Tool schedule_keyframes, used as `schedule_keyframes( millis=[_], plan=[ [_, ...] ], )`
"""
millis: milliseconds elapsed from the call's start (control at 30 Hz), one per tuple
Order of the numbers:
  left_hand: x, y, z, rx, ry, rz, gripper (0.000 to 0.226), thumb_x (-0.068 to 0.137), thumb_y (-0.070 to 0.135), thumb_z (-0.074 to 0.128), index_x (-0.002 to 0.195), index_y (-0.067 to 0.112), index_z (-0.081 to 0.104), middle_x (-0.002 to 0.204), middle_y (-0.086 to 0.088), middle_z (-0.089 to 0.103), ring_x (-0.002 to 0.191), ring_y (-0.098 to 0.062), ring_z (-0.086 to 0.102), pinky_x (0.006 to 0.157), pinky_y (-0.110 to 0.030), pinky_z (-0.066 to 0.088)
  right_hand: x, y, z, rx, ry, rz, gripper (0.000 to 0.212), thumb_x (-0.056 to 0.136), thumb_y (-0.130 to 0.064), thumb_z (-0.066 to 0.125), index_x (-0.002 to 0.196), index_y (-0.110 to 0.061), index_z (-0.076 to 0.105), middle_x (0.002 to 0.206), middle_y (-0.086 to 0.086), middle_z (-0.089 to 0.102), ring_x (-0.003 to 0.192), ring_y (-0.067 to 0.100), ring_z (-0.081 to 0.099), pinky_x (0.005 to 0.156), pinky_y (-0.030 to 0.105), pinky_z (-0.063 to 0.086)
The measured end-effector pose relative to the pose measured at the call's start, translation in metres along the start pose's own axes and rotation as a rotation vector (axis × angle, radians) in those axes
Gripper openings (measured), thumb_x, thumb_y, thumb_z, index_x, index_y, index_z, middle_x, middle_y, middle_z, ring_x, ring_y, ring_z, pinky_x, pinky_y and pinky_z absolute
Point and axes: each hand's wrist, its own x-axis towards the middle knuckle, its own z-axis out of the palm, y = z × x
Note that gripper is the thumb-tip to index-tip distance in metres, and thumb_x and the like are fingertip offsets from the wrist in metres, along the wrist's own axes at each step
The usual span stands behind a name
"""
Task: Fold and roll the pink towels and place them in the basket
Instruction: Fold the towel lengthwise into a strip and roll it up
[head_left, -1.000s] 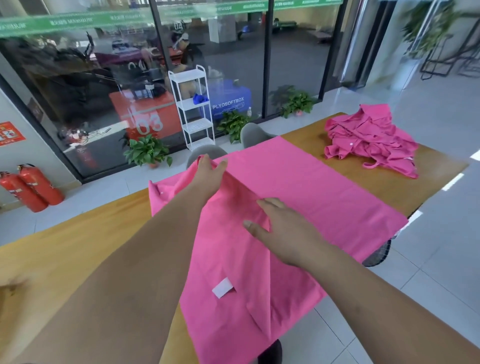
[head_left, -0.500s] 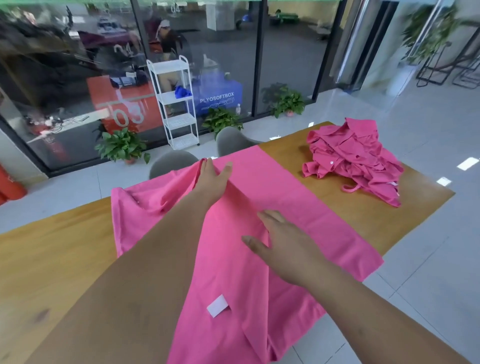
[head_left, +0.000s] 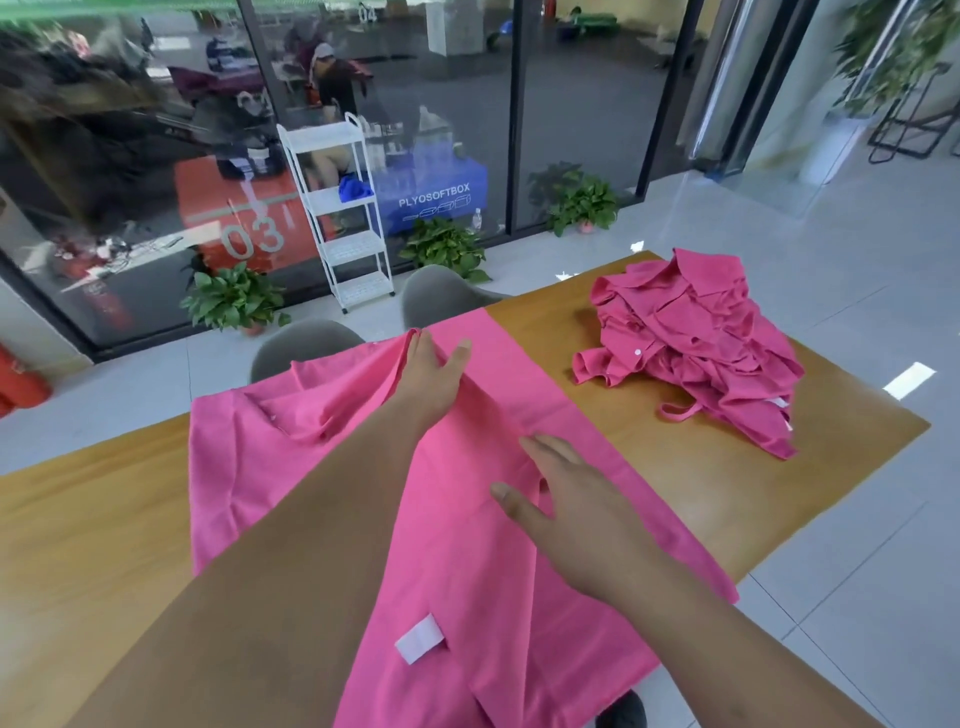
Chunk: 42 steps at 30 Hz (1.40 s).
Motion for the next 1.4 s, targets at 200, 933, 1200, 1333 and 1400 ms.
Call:
schedule_keyframes(
  millis=[200,933,1200,1333,1400],
  plan=[
    [0.029,0.030,0.062,-0.012,0.074,0.040,0.089,0.100,0.067,0.048,0.167,0.014,0.022,0.175,-0.002,0.020,0.161,-0.018,0.017,0.132,-0.044,0.014,0.037,0.072,-0.031,0.093,0.001,-0.033,0.075,0.101,-0.072,0.040,0.162,-0.028,0.034,0.166,-0.014,0.032,0.144,0.009,0.044,0.118,0.036,0.040],
    [-0.113,-0.077,0.248,0.679,-0.139,0.063,0.064,0.110,0.051,0.036,0.168,0.030,0.021,0.176,0.005,0.010,0.163,-0.019,0.001,0.132,-0.040,0.007,0.081,0.313,0.028,0.083,-0.266,0.099,0.063,0.107,-0.054,0.042,0.165,-0.041,0.021,0.166,-0.007,0.021,0.147,0.015,0.039,0.114,0.041,0.045],
    [-0.188,-0.098,0.225,0.735,-0.137,-0.105,0.059,0.110,0.054,0.032,0.165,0.038,0.024,0.176,-0.007,0.008,0.162,-0.030,-0.002,0.131,-0.045,0.006,0.029,0.301,0.050,-0.134,-0.193,0.081,0.064,0.107,-0.056,0.037,0.164,-0.031,0.025,0.167,-0.001,0.018,0.148,0.022,0.029,0.112,0.041,0.046],
    [-0.203,-0.101,0.220,0.698,-0.171,-0.101,0.057,0.109,0.053,0.035,0.163,0.038,0.029,0.175,-0.001,0.014,0.161,-0.030,0.002,0.132,-0.049,0.014,0.003,0.294,0.063,-0.186,-0.155,0.117,0.064,0.106,-0.057,0.038,0.162,-0.029,0.030,0.164,0.002,0.025,0.147,0.024,0.030,0.114,0.043,0.045],
    [-0.204,-0.105,0.216,0.689,-0.197,-0.079,0.058,0.108,0.054,0.036,0.163,0.035,0.031,0.174,0.002,0.017,0.160,-0.030,0.005,0.131,-0.050,0.016,-0.009,0.290,0.068,-0.215,-0.136,0.121,0.064,0.105,-0.058,0.037,0.161,-0.028,0.033,0.163,0.004,0.029,0.147,0.025,0.032,0.117,0.044,0.041]
  ],
)
